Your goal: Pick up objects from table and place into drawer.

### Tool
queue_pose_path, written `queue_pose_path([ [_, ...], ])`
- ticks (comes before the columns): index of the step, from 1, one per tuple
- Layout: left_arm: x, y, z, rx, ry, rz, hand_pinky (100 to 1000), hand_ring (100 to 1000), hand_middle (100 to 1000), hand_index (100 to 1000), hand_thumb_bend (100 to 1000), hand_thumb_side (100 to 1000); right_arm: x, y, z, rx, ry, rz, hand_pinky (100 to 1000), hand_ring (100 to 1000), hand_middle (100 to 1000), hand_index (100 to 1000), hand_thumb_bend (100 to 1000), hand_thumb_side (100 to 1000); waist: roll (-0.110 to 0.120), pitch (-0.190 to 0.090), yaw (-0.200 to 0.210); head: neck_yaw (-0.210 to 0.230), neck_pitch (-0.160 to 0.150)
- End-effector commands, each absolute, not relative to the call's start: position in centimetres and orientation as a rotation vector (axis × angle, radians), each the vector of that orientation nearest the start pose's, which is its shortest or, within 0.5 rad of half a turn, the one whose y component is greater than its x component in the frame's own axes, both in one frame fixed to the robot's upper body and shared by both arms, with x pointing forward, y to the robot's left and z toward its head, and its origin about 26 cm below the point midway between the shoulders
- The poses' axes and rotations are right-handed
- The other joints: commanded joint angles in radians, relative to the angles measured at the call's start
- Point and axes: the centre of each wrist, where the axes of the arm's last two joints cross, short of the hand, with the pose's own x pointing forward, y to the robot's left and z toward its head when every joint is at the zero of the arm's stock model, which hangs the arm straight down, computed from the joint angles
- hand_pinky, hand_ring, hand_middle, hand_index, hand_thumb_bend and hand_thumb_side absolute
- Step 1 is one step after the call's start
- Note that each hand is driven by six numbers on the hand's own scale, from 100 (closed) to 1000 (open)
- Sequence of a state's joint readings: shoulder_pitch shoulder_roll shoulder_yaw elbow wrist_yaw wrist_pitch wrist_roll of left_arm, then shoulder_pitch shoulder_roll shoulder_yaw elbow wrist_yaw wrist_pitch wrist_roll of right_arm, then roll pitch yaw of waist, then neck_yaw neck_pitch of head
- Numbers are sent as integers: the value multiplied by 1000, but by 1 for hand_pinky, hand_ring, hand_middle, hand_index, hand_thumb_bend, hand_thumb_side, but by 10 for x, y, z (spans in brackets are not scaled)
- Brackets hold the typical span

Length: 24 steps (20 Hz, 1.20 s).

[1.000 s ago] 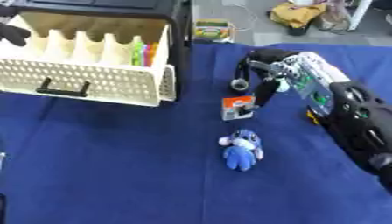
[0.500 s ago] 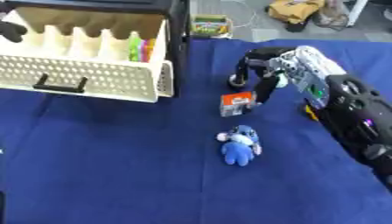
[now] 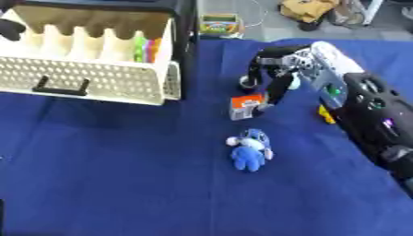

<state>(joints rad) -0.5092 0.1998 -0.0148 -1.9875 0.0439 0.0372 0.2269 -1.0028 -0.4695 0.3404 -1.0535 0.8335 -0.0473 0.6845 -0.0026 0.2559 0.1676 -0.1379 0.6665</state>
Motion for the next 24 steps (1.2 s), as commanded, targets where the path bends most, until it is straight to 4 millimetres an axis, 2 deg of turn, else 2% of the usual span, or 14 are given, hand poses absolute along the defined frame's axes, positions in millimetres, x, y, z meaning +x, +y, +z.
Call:
queue_pose_path([
  [1,312,216,253,37,-2464,-20,550,385,500,819,100,1000,470,-230,246,-800,-1190,1704,100,241,539,665,676,309,3,-23,2,-5,4],
  [10,312,216,253,34,-2463,-12,549,387,500,818,100,1000,472,-226,238,-763,-1187,1686,100,230,548,673,664,309,4,-24,5,-21,10],
  [19,312,215,253,27,-2467,-11,547,383,501,816,100,1000,472,-223,231,-643,-1166,1697,100,215,583,724,583,176,5,-25,10,-26,5],
  [24,312,215,253,24,-2468,-11,520,365,499,814,100,1000,472,-223,231,-615,-1143,1710,100,226,591,726,536,147,5,-23,13,-28,0],
])
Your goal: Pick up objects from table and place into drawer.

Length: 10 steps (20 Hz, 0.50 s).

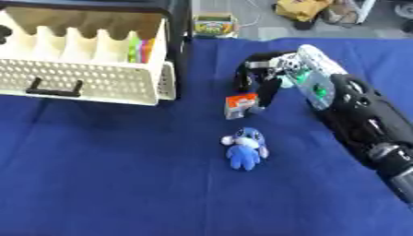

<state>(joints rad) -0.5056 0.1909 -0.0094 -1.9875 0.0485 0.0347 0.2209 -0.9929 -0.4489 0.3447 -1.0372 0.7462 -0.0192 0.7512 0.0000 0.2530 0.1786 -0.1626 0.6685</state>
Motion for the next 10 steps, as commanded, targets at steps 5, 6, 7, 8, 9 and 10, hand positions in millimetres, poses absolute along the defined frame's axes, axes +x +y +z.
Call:
queue_pose_path([
  [5,312,215,253,19,-2466,-5,512,360,496,810,100,1000,473,-224,232,-638,-1143,1704,100,243,564,702,524,157,1,-19,2,-4,-6],
  [6,312,215,253,18,-2466,-4,511,359,495,809,100,1000,473,-224,232,-641,-1143,1701,100,246,559,700,523,158,1,-19,2,-4,-8],
  [7,312,215,253,18,-2466,-3,511,359,495,809,100,1000,473,-224,231,-643,-1144,1699,100,250,554,696,519,156,1,-19,2,-4,-9],
  [8,312,215,253,17,-2466,-1,510,359,494,808,100,1000,473,-224,230,-644,-1144,1695,100,261,552,695,515,151,1,-19,3,-4,-10],
  [9,312,215,253,16,-2466,0,510,359,494,807,100,1000,473,-225,229,-644,-1143,1692,100,279,550,692,510,144,1,-19,4,-4,-10],
  [10,312,215,253,15,-2466,1,510,359,493,807,100,1000,474,-225,228,-643,-1141,1689,100,293,548,687,506,139,1,-19,4,-5,-11],
])
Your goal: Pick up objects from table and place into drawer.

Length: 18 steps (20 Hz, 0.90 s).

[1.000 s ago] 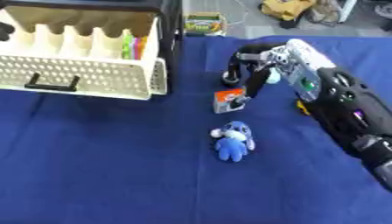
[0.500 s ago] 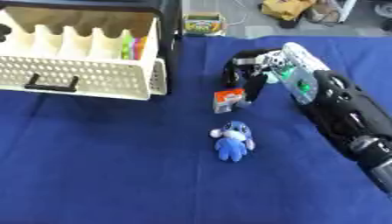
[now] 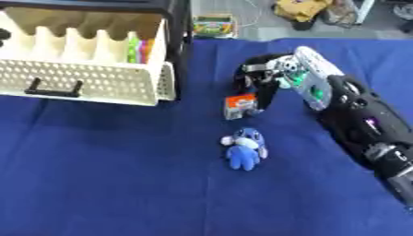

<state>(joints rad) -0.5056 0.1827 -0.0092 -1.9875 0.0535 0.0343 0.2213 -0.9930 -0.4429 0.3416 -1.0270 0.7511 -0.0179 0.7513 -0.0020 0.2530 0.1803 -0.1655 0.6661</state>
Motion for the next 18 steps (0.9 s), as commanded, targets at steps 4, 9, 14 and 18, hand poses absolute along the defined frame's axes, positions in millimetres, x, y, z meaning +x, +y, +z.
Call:
queue_pose_path([
  [4,312,215,252,12,-2464,7,508,359,491,803,100,1000,474,-226,224,-638,-1134,1671,100,346,537,647,442,107,3,-17,5,-3,-11],
  [9,312,214,252,8,-2460,9,507,358,489,800,100,1000,475,-226,222,-627,-1130,1644,100,357,516,590,255,100,4,-16,5,-3,-11],
  [14,312,214,251,5,-2458,10,504,358,488,798,100,1000,475,-227,223,-621,-1130,1607,100,351,463,501,102,100,4,-16,4,-3,-12],
  [18,312,214,251,4,-2456,9,504,358,488,797,100,1000,474,-225,225,-614,-1140,1582,100,339,430,470,100,100,3,-17,4,-3,-13],
])
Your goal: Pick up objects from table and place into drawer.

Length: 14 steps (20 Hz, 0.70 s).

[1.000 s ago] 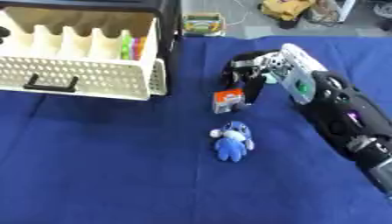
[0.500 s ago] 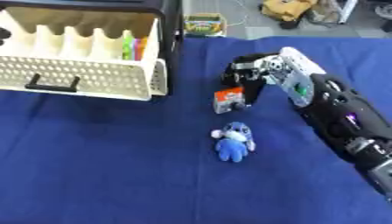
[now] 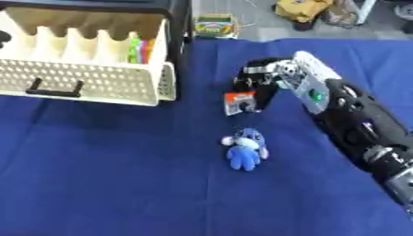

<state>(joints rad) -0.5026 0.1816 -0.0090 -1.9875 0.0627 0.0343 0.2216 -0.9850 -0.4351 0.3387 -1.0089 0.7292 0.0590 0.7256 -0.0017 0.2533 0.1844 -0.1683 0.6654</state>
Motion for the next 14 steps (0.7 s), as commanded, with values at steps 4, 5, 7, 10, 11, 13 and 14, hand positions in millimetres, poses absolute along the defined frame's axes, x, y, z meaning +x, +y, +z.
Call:
queue_pose_path([
  [4,312,214,251,3,-2455,10,503,358,488,796,100,1000,473,-224,227,-609,-1152,1564,100,329,405,434,100,100,2,-19,0,1,-15],
  [5,312,215,251,3,-2455,10,503,358,488,796,100,1000,473,-223,228,-607,-1155,1560,100,327,400,428,100,100,1,-19,0,2,-16],
  [7,312,215,251,2,-2455,11,502,358,487,796,100,1000,472,-223,230,-607,-1164,1551,100,321,385,410,100,100,1,-20,-1,2,-16],
  [10,312,215,251,2,-2454,12,502,359,488,795,100,1000,471,-221,234,-607,-1178,1544,100,309,356,384,100,100,0,-21,-1,3,-16],
  [11,312,215,251,2,-2454,12,502,359,488,795,100,1000,471,-220,235,-607,-1182,1542,100,306,349,378,100,100,-1,-21,-1,3,-16],
  [13,312,215,251,3,-2455,12,501,359,488,795,100,1000,470,-219,238,-609,-1193,1536,100,300,333,361,100,100,-1,-23,-1,4,-17],
  [14,312,215,251,3,-2456,12,501,359,488,795,100,1000,470,-219,240,-611,-1197,1534,100,297,327,355,100,100,-1,-23,-1,4,-17],
])
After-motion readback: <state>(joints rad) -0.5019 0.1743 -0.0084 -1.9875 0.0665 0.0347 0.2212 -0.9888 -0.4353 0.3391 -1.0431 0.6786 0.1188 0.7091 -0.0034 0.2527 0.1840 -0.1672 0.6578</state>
